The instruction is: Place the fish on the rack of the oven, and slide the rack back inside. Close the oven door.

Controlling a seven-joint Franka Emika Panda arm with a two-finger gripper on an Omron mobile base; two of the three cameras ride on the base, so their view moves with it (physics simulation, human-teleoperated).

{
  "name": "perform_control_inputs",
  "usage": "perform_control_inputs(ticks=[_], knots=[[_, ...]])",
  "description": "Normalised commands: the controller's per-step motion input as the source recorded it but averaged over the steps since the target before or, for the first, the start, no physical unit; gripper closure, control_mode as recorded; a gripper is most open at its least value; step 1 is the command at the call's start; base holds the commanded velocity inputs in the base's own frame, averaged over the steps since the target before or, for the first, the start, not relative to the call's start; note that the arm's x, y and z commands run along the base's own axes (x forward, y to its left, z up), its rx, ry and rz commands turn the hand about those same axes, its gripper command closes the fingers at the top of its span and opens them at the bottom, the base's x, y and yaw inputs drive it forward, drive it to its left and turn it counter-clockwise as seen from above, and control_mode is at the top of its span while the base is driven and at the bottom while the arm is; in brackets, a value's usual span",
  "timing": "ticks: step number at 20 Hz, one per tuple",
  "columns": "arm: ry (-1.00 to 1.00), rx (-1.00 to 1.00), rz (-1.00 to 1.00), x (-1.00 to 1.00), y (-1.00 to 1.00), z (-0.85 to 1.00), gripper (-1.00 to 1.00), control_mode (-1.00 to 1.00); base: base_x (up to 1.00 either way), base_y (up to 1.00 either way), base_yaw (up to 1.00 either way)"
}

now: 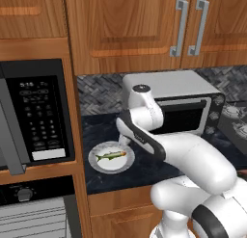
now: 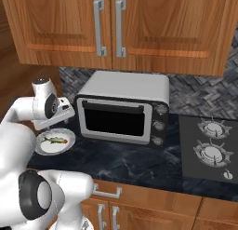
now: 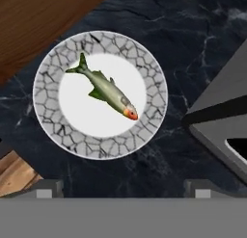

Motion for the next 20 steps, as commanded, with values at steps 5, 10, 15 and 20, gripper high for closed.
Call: perform_control_inputs(ticks=[5, 10, 15, 20], knots=[[-0.07, -0.03, 0.09, 0.02, 0.27, -0.48, -1.00, -1.00, 0.00, 0.00, 0.00], [-0.05, 0.00, 0.07, 0.00, 0.00, -0.22, -1.00, -1.00, 0.00, 0.00, 0.00], [-0.08, 0.03, 0.00, 0.01, -0.27, -0.07, -1.00, -1.00, 0.00, 0.00, 0.00], [-0.01, 0.10, 0.04, 0.25, -0.07, -0.43, -1.00, -1.00, 0.00, 0.00, 0.00]])
